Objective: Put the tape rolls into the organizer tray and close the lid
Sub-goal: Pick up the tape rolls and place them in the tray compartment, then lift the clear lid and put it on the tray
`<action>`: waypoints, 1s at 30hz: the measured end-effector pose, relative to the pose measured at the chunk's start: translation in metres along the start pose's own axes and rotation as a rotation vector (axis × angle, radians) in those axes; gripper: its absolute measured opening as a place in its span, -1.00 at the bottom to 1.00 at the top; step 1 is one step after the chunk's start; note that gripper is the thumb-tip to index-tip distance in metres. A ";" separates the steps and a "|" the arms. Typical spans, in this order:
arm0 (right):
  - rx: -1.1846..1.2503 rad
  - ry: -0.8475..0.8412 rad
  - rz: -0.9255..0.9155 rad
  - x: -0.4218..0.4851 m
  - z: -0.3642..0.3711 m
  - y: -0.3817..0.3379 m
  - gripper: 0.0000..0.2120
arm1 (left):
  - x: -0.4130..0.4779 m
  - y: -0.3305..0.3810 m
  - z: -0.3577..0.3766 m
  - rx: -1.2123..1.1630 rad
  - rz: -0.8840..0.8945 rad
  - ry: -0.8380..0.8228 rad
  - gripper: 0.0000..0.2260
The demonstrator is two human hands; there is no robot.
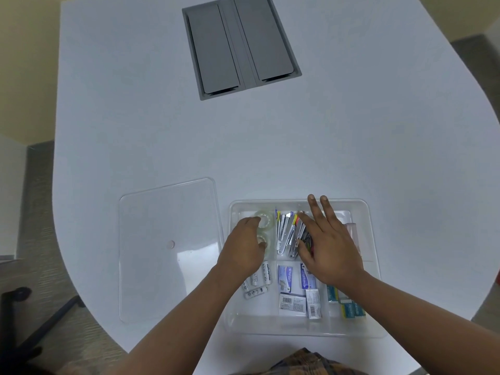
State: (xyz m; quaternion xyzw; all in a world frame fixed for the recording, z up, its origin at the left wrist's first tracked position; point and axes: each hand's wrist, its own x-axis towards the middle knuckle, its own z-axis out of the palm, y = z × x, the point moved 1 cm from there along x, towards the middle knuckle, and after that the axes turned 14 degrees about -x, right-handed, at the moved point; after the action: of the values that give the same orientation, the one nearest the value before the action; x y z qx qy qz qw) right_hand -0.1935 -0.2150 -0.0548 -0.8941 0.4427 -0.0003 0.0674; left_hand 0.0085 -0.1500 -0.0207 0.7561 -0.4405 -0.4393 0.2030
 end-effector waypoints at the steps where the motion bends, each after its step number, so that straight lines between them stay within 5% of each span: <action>1: 0.000 -0.001 -0.001 0.000 0.000 0.000 -0.46 | -0.001 -0.001 0.001 -0.003 -0.001 0.002 -0.49; 7: 0.000 0.000 -0.002 0.000 0.000 0.000 -0.46 | -0.011 0.002 -0.003 -0.023 0.032 0.048 -0.51; 13: -0.023 -0.032 -0.002 0.000 -0.002 -0.001 -0.43 | -0.036 0.016 -0.030 -0.083 0.180 0.267 -0.62; 21: 0.020 -0.128 -0.024 -0.016 -0.025 -0.013 -0.29 | -0.090 -0.029 -0.060 -0.236 -0.058 0.550 -0.85; 30: -0.078 -0.344 -0.022 -0.085 -0.027 -0.037 -0.17 | -0.145 -0.129 -0.044 0.071 -0.064 0.359 -0.73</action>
State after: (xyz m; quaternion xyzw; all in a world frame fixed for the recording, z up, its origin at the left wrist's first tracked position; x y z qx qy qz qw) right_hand -0.2178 -0.1291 -0.0184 -0.8876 0.4147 0.1692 0.1073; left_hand 0.0756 0.0377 -0.0167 0.8426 -0.3884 -0.2878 0.2373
